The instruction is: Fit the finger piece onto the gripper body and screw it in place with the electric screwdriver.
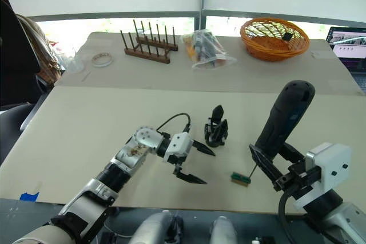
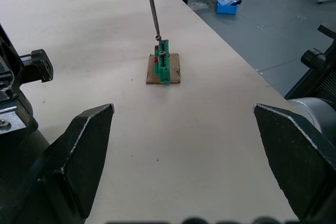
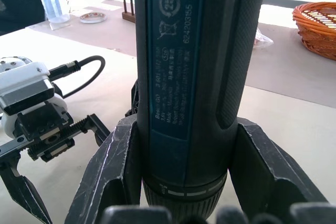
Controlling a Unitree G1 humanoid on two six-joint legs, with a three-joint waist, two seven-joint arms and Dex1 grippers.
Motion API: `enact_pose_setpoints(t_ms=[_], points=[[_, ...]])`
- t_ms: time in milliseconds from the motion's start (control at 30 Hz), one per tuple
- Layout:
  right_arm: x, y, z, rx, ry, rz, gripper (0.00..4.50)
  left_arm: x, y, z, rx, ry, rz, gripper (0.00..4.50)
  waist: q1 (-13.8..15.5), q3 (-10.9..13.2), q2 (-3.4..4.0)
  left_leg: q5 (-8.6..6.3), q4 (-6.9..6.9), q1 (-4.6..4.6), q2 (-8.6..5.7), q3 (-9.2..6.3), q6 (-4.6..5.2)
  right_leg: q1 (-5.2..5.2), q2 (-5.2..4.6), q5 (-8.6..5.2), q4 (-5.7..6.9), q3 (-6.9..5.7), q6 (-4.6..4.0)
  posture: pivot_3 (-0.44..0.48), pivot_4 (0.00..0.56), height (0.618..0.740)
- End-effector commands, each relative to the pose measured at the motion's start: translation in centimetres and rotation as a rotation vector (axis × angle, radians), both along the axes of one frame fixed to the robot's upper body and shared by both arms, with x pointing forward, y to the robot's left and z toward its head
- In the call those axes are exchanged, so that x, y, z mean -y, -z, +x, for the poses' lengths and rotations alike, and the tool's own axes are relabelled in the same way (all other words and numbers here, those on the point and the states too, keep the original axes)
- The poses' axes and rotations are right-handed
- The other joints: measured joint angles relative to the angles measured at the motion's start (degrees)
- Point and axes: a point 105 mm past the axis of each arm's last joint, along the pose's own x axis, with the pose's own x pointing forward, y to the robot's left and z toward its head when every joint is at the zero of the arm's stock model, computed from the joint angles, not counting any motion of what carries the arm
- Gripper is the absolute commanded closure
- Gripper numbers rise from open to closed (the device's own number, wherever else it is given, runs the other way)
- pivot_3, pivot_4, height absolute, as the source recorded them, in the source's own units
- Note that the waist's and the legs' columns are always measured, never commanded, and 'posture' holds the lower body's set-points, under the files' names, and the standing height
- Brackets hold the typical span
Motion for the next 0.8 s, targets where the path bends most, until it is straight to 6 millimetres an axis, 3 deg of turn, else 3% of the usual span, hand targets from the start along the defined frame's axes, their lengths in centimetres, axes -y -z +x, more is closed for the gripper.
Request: enact_pose_setpoints(t_ms=[33,300,800], points=[[-0.92,-1.20,-0.36,0.051,-0.037,-0.009,2.57,0.31,-1.08,0.06,0.041,0.015,-0.022,0.00,0.0,0.0,0.00,0.00,0.00,0.00,0.00,-0.01,0.00,0.00,0.00,0.00,0.00,0.00,0.00,0.000,0.150,0.740],[-0.34,-0.25,-0.75,0.014,-0.029,-0.015,2.57,0.26,-1.07,0.10,0.041,0.013,-0.022,0.00,0.0,0.0,0.00,0.00,0.00,0.00,0.00,0.00,0.00,0.01,0.00,0.00,0.00,0.00,0.00,0.000,0.150,0.740],[-0.48,-0.26,-1.04,0.011,-0.041,-0.010,2.57,0.35,-1.05,0.24,0.043,0.013,-0.023,0.00,0.0,0.0,0.00,0.00,0.00,0.00,0.00,-0.01,0.01,0.00,0.00,0.00,-0.01,-0.01,0.00,0.000,0.150,0.740]])
